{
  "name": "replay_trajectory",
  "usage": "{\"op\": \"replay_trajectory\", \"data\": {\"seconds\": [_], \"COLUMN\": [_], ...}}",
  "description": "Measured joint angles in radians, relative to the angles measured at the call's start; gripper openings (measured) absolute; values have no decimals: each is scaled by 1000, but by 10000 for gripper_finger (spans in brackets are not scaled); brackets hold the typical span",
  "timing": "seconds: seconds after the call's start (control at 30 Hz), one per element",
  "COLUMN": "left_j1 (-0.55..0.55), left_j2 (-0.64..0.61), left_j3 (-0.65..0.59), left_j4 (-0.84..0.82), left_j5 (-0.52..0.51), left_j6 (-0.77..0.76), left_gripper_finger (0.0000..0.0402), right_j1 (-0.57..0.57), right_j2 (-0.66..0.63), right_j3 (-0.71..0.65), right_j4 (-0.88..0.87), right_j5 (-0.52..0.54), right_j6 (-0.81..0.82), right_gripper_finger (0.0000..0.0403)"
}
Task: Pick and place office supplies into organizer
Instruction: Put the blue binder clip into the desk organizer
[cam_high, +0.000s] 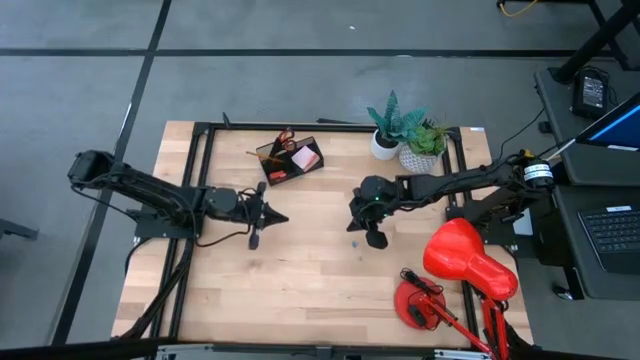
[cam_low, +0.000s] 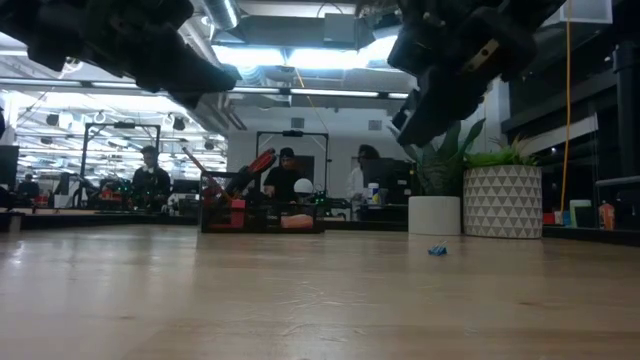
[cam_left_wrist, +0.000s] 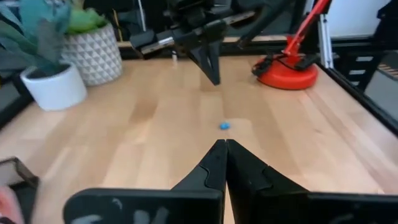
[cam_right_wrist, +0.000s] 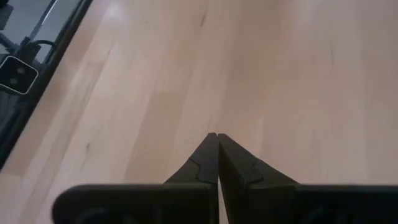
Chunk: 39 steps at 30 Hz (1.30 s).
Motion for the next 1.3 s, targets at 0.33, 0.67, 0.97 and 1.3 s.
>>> {"op": "replay_trajectory", "data": {"seconds": [0.33,0.67,0.97,1.3], "left_j1": [-76,-128,-176,-205], "left_j2": [41,124,177,203], "left_j3": [0,0,0,0], "left_j4": [-5,-9,-3,1], "left_j5": [-2,-8,-8,-29], "left_j6": [-60,-96,-103,-110], "left_gripper_finger": [2,3,3,2], "right_j1": [61,151,215,175], "right_j2": [0,23,96,188], "right_j3": [0,-1,-1,-1], "right_j4": [-95,-99,-73,-30], "right_j5": [25,119,202,213], "right_j6": [284,566,695,765], "right_gripper_finger": [10,25,105,137]}}
